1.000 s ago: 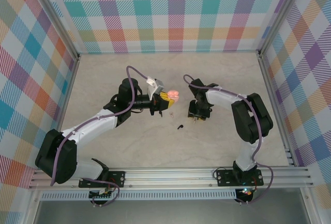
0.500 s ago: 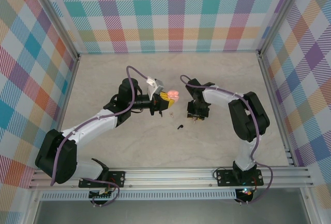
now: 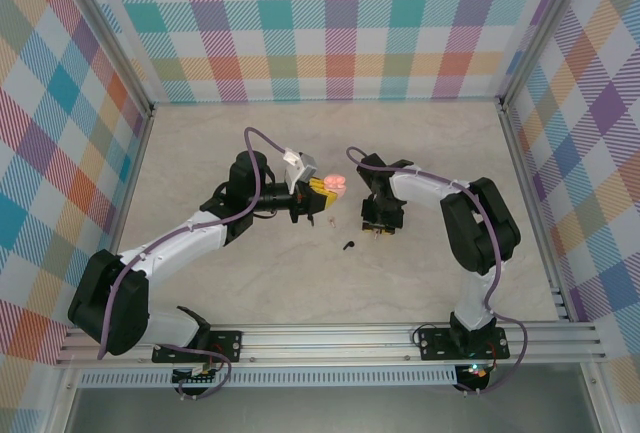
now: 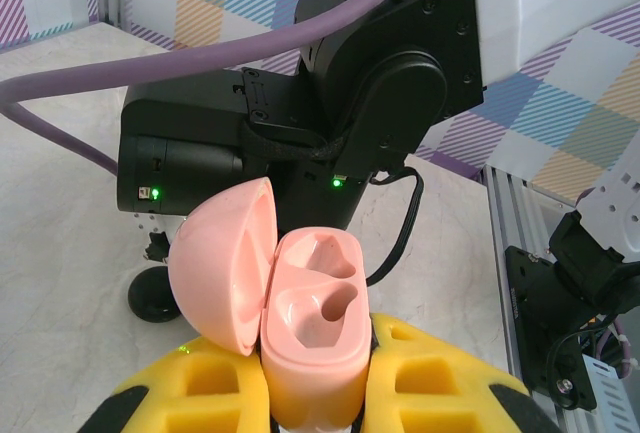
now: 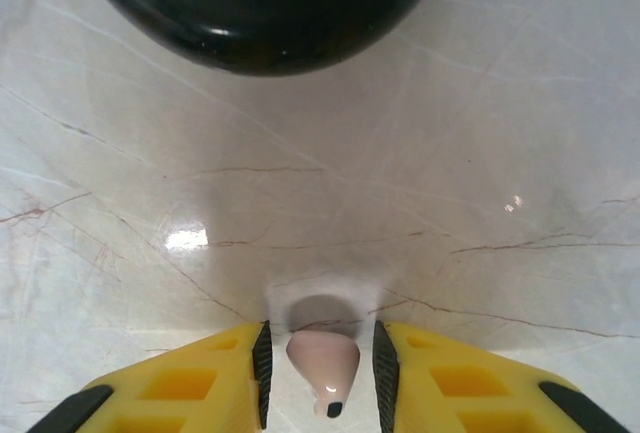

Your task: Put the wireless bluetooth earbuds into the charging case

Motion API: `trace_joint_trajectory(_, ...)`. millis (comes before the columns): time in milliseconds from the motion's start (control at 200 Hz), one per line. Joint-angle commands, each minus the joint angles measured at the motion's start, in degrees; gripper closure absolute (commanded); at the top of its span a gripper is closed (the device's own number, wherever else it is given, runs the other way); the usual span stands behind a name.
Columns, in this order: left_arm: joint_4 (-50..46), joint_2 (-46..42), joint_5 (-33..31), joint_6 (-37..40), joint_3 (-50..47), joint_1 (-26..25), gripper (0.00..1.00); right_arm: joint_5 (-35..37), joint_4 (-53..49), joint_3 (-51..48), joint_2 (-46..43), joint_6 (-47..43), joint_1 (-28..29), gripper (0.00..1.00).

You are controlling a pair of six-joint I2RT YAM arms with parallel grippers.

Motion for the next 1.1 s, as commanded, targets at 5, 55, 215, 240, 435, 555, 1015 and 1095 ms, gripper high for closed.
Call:
trace_joint_trajectory(5,-0.4,-1.8,-0.2,-0.2,-0.3,-1.1,0.92,0.8,-1.3,1.3,1.2,1.0,0.4,0.66)
trace_joint_trajectory(55,-0.4,-1.7,-0.2,-0.2,-0.2,-1.1,0.92,0.8,-1.1,1.3,1.4,1.0,0.4,0.66)
trace_joint_trajectory(215,-0.5,-1.6,-0.1,-0.3,-0.2,-1.2,0.92,0.8,-0.7,1.4,2.4,0.9,0.5,0.68)
trace_joint_trajectory(240,-0.4,-1.7,-0.1,-0.2,-0.2,-1.1,0.92,0.8,-0.7,1.4,2.6,0.9,0.5,0.68)
trace_joint_trajectory(435,-0.4,-1.6,0.0,-0.3,-0.2,-1.2,0.92,0.7,0.2,1.9,4.1,-0.2,0.5,0.7)
trace_joint_trajectory(555,-0.6,-1.7,-0.2,-0.3,-0.3,-1.2,0.92,0.9,0.2,2.7,4.8,-2.0,0.5,0.74)
trace_joint_trajectory(1015,0.4,0.8,-8.2,-3.5,-2.3,-1.3,0.91,1.0,5.1,1.2,-0.5,-9.5,0.4,0.75)
trace_joint_trajectory(1095,1.5,2.1,-9.8,-4.6,-3.0,-1.3,0.91,0.1,7.2,0.1,-2.1,-10.0,0.0,0.75)
